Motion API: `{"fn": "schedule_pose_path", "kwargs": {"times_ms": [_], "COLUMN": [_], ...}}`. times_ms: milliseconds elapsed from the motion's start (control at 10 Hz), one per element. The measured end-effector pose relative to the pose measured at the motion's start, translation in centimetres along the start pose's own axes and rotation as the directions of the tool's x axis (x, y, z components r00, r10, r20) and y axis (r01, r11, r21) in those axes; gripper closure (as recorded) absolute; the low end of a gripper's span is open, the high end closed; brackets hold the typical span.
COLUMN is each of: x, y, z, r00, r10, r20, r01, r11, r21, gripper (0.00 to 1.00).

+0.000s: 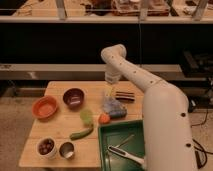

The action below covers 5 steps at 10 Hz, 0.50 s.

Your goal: Stack bowls on top of each other

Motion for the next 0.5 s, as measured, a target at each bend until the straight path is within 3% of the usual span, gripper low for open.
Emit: {"fn": "schedule_pose_path", "kwargs": {"times_ms": [500], "x": [0.03], "y": [0.01], "z": [0.01], "r00": [1.0], "r10": [0.0], "r20": [0.0], "r01": [0.0], "r11": [1.0], "r21": [-0.001], "gripper": [0.2]}}
